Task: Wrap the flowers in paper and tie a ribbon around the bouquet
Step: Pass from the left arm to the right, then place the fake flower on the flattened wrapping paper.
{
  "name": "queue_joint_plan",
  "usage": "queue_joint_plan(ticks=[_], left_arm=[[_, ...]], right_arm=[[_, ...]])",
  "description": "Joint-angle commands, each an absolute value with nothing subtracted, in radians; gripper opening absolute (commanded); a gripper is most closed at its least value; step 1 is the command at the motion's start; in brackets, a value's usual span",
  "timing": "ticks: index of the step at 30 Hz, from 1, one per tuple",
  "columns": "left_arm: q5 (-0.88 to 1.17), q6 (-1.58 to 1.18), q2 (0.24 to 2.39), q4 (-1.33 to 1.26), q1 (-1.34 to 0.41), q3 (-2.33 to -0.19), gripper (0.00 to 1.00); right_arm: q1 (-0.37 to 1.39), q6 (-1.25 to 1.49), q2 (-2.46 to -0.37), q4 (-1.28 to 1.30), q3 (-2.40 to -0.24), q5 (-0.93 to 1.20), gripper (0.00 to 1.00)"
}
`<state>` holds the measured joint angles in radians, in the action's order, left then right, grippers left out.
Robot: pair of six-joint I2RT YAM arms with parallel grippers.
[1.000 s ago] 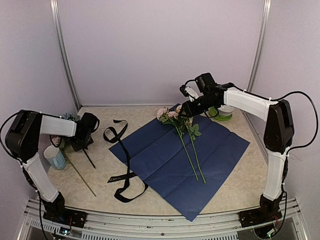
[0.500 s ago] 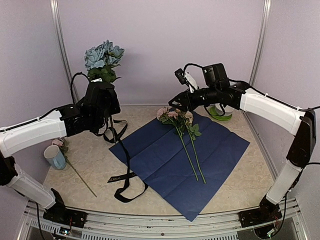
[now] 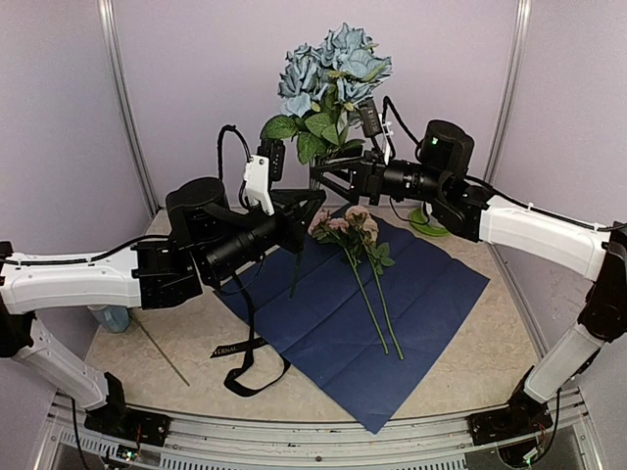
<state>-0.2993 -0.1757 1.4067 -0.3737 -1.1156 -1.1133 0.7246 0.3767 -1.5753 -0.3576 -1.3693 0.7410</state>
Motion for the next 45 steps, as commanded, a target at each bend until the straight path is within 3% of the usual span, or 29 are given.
queue_joint_plan(ticks=[1,4,7,9,12,13,15,16,18,22,25,28,39,43,45], left_arm=[[-0.165,-0.182,1.438,-0.455,-1.117,-1.137,0.0],[-0.162,-0.212,1.434,-0.467,-1.108,-1.12,0.0],[-0.122,-0.224,1.441,-0.487,-1.101,-1.119,0.0],[-0.096,-0.233,1.459,-0.48,-1.101,-1.139,0.0],[-0.088,-0.237,1.475,-0.445,-1.1,-1.163,0.0],[-0.103,-0.239,1.475,-0.43,-1.099,-1.162,0.11],[-0.172,-0.256,1.465,-0.386,-1.092,-1.157,0.68],[-0.229,-0.265,1.461,-0.348,-1.087,-1.156,0.85],[-0.41,-0.307,1.461,-0.217,-1.075,-1.164,0.96],[-0.63,-0.554,1.49,0.161,-0.965,-1.202,0.99],[-0.674,-0.845,1.53,0.47,-0.85,-1.21,0.99],[-0.686,-1.041,1.535,0.633,-0.78,-1.129,0.99],[-0.617,-1.339,1.42,0.605,-0.618,-0.798,0.99],[-0.553,-1.379,1.443,0.581,-0.561,-0.735,0.99],[-0.553,-1.423,1.461,0.603,-0.561,-0.727,0.99]], right_arm=[[0.733,0.484,-1.565,-0.511,-1.331,0.73,0.62],[0.733,0.507,-1.573,-0.562,-1.333,0.841,0.7],[0.733,0.529,-1.575,-0.571,-1.318,0.8,0.64],[0.733,0.534,-1.584,-0.577,-1.319,0.803,0.46],[0.733,0.544,-1.585,-0.567,-1.326,0.8,0.0],[0.73,0.53,-1.578,-0.536,-1.328,0.775,0.0],[0.717,0.482,-1.559,-0.424,-1.342,0.716,0.0],[0.707,0.452,-1.551,-0.352,-1.358,0.676,0.0],[0.675,0.398,-1.546,-0.188,-1.391,0.591,0.0],[0.602,0.292,-1.619,0.23,-1.5,0.348,0.0],[0.582,0.228,-1.746,0.451,-1.596,0.098,0.0],[0.581,0.18,-1.878,0.552,-1.676,0.015,0.0],[0.581,0.159,-2.199,0.69,-1.937,-0.146,0.0],[0.581,0.158,-2.212,0.684,-1.924,-0.159,0.21],[0.581,0.16,-2.203,0.67,-1.905,-0.14,0.25]])
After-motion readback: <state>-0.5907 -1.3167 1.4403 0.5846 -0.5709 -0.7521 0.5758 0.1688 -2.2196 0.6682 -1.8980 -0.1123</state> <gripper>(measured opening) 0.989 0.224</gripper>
